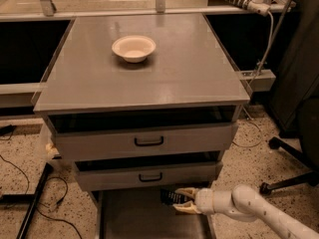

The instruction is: Place rxbar blueberry into bottom drawer

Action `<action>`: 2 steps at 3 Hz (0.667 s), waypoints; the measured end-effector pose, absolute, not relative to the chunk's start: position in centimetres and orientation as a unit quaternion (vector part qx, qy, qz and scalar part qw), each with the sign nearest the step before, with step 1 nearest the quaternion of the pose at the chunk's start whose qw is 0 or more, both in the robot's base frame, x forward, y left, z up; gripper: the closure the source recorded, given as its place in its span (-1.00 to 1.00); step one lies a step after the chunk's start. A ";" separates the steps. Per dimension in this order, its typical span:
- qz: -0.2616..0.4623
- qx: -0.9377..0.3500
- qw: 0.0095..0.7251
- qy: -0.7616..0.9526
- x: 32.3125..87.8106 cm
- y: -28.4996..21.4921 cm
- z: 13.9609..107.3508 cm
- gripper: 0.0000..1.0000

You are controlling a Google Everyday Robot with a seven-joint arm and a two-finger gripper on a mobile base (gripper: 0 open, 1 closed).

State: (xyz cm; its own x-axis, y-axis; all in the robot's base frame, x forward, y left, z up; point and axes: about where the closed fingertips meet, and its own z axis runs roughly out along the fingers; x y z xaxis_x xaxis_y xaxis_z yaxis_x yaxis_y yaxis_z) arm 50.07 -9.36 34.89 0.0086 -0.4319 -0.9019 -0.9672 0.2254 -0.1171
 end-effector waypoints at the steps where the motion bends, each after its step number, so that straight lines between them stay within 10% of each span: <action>1: 0.302 -0.550 0.443 0.641 50.1 -8.7 33.4 1.00; 2: 0.321 -0.533 0.424 0.658 50.6 -7.8 28.5 1.00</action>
Offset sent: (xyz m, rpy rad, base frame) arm 0.0127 0.0232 -0.1327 0.0179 0.1826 -0.0319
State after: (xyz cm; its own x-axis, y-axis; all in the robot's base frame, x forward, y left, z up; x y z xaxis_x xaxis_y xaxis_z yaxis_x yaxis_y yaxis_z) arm 50.60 -7.78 28.52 -0.0722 -0.4302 -0.8999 -0.9738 0.2254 -0.0296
